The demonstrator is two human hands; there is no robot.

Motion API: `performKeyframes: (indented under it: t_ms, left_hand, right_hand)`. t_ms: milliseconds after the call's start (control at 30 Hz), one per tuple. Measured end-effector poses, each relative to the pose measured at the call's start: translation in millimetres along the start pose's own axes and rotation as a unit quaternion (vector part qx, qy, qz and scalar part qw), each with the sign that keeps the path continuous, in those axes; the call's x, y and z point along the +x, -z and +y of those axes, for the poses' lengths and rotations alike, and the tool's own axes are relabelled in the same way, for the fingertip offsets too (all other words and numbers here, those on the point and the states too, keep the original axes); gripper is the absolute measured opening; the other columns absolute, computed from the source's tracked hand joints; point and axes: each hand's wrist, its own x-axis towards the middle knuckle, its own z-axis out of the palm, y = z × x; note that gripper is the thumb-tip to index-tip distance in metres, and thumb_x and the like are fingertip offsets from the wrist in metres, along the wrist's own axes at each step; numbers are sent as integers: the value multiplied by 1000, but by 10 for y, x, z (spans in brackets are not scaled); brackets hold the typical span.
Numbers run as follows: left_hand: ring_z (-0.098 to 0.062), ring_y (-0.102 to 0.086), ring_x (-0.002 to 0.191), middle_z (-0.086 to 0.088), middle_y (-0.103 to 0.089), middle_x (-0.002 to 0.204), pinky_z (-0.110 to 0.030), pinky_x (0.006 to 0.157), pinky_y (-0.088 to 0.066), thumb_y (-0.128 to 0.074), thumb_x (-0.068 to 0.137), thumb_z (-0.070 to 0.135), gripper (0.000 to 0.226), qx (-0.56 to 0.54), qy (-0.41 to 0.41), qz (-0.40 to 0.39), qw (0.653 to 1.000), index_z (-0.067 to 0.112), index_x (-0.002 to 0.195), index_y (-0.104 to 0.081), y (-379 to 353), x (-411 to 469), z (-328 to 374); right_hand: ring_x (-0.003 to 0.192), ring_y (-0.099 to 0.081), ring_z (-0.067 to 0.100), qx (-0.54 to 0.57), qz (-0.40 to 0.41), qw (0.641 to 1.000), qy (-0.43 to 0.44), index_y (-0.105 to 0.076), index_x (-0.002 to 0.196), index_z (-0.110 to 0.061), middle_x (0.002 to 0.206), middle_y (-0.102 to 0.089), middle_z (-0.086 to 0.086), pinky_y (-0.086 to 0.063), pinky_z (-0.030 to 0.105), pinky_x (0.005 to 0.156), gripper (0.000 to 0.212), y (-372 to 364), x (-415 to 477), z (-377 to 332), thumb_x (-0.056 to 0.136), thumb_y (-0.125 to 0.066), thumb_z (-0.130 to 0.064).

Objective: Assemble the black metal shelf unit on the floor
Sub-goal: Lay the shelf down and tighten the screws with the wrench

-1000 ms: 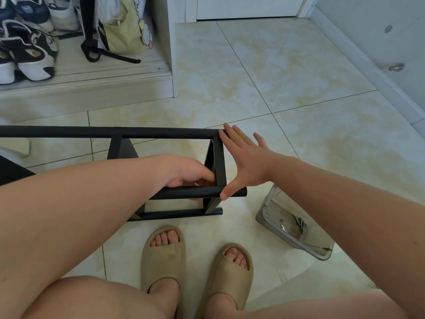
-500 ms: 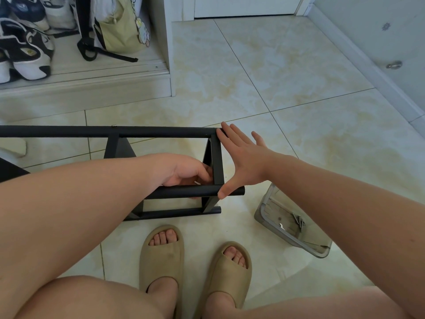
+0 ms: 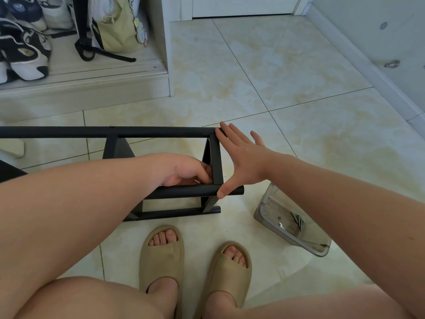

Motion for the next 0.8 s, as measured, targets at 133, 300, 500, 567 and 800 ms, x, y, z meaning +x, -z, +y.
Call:
performKeyframes:
  t_ms: [133, 300, 500, 567, 800]
  left_hand:
    - [-22, -64, 90, -5, -72, 96, -39, 91, -53, -56, 97, 13, 21, -9, 33, -2, 999, 13, 113, -69, 3, -2, -11]
    - [-18, -66, 79, -2, -74, 82, -34, 82, -55, -65, 94, 22, 18, 14, 25, 21, 999, 13, 108, -72, -14, 12, -11]
    - [-19, -67, 73, -6, -74, 83, -32, 75, -54, -59, 94, 7, 15, 11, 3, 13, 1000, 11, 95, -73, -16, 28, -14]
    - [-18, -68, 73, -5, -74, 85, -29, 70, -54, -57, 93, 2, 18, 0, -2, 7, 1000, 11, 97, -71, -9, 22, -15]
    - [-24, -65, 90, -7, -72, 95, -42, 94, -54, -58, 94, 14, 19, -16, 42, 9, 999, 12, 107, -72, 19, 35, -37]
  right_hand:
    - [149, 31, 10, -2, -2, 1000, -1, 28, 155, -24, 162, 35, -9, 13, 59, 121, 159, 6, -5, -13, 48, -65, -96]
    - [149, 31, 10, -4, -3, 1000, -1, 28, 155, -24, 162, 35, -9, 13, 59, 121, 159, 6, -2, -20, 48, -65, -96]
    - [149, 31, 10, -4, -5, 1000, -2, 28, 155, -24, 162, 35, -9, 13, 59, 121, 159, 9, 2, -18, 48, -64, -96]
    - [149, 31, 10, -5, -4, 1000, -2, 28, 155, -24, 162, 35, -9, 12, 59, 121, 159, 7, 2, -17, 48, -64, -96]
    - [149, 31, 10, 0, -3, 1000, 0, 28, 155, -24, 162, 35, -9, 13, 59, 121, 159, 5, 2, -14, 47, -65, -96]
